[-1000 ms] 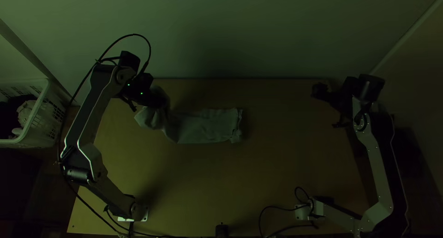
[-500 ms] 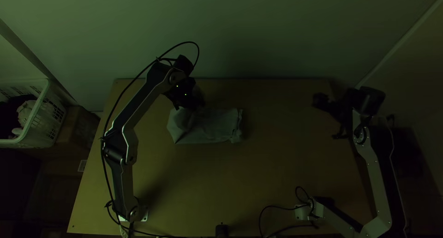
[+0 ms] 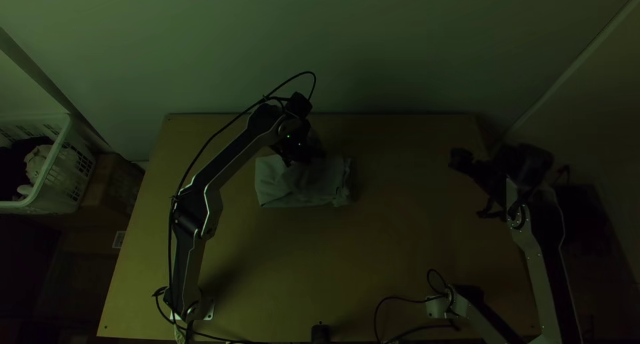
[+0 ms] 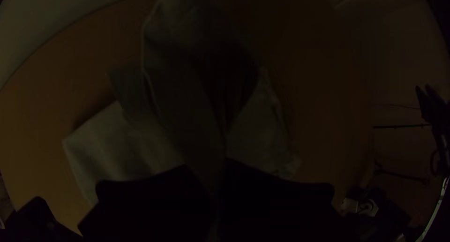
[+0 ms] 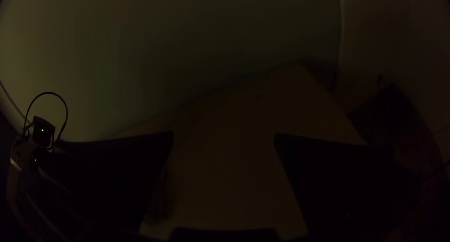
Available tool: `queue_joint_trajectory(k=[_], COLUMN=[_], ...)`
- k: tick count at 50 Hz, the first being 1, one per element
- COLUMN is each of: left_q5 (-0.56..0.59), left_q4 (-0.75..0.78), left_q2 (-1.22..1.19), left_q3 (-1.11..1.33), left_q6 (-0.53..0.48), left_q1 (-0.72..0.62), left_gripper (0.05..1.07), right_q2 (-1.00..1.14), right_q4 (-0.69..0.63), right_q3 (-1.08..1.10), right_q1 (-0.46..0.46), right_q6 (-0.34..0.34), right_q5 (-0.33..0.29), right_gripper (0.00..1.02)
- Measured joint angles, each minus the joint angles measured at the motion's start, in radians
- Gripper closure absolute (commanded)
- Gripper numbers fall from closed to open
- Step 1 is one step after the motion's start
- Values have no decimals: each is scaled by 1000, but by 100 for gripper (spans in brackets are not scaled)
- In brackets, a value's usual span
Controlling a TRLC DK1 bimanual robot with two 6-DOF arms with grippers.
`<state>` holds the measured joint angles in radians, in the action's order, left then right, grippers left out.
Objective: Fold the t-shirt
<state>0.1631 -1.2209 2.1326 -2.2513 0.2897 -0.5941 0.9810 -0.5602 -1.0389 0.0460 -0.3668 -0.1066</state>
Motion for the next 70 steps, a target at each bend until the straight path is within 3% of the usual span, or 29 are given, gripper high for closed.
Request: queue_joint_trajectory(k=[5,7,9,10,29,55,70], left_q5=[0,0,0,0,11,-18,-18], left_q4=[38,54,69,76,237,237,261], left_q2=[21,31,39,45,56,-254,-485], left_q3=[-3,-3,-3,-3,-12,53,212], left_q6=[34,43,51,52,96,3,-92], left_q1=[-30,-43,-58,-66,-100,137,357], left_gripper=[73,49,17,8,9,9,9], right_q2=[-23,-32,-42,-47,-108,-70,-93], right_q4=[0,1,2,2,36,194,393], right_q3=[24,33,42,48,130,101,27], right_q1=[0,0,0,0,-18,-66,-63], right_q6=[-4,-4,-4,-4,1,107,154], right_q5=[0,0,0,0,0,-3,-3], right_gripper=[3,3,3,3,3,3,3])
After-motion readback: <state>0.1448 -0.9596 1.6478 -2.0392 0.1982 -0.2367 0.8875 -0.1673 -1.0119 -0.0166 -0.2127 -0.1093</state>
